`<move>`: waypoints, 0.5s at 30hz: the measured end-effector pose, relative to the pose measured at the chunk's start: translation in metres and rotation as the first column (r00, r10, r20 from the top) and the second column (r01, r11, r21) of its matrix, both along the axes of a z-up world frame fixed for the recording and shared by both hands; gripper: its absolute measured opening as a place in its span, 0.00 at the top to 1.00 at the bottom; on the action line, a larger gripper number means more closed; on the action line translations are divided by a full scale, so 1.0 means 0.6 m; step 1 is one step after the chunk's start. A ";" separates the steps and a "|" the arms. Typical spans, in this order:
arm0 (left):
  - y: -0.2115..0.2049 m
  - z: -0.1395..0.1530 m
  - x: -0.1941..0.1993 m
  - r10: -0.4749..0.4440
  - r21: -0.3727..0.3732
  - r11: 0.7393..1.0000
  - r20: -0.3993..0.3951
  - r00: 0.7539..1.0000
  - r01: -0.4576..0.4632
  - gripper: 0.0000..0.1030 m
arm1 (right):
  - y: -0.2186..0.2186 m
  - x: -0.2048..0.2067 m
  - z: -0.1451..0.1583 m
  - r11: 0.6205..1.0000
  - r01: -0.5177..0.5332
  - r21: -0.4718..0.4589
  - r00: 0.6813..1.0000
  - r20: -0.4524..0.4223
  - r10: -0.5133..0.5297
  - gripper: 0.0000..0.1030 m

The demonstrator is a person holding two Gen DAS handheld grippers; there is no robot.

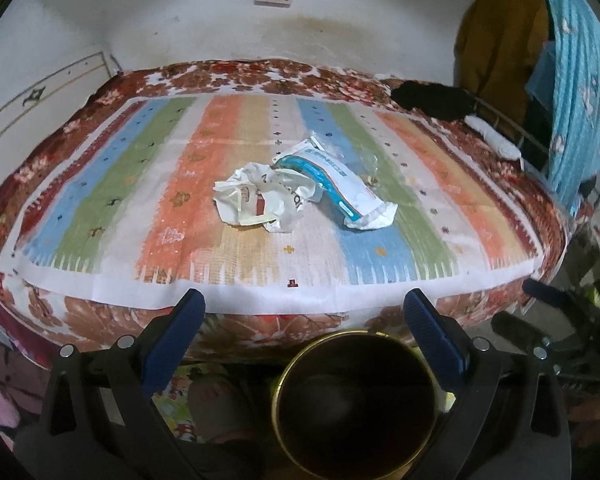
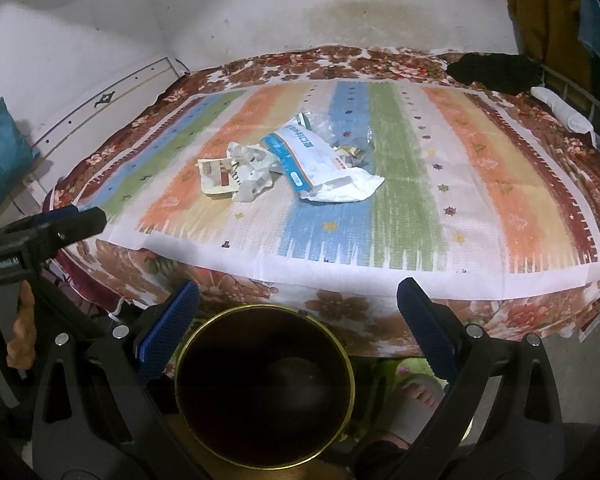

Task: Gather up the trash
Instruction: 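Move both grippers toward the trash pile on the striped rug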

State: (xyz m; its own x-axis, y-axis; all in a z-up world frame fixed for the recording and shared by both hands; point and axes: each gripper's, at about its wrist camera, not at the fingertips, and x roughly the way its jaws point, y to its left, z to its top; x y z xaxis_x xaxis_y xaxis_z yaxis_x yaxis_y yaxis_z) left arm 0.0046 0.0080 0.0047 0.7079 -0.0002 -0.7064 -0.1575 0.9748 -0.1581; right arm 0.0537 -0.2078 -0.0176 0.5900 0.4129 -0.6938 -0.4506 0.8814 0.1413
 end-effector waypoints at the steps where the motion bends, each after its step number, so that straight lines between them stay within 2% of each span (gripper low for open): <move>1: 0.003 0.000 0.002 0.001 -0.015 1.000 0.001 1.000 -0.001 0.06 | 0.003 0.001 0.000 1.000 0.000 -0.004 1.000 0.000 0.000 0.09; 6: 0.005 -0.005 0.015 0.026 -0.009 1.000 -0.020 0.999 -0.026 0.06 | 0.013 0.006 -0.002 1.000 -0.017 -0.002 1.000 -0.013 0.017 0.09; 15: 0.028 -0.001 0.026 0.058 -0.079 0.995 -0.022 0.998 -0.059 0.06 | 0.036 0.029 0.002 0.999 -0.036 -0.021 0.999 -0.018 0.036 0.09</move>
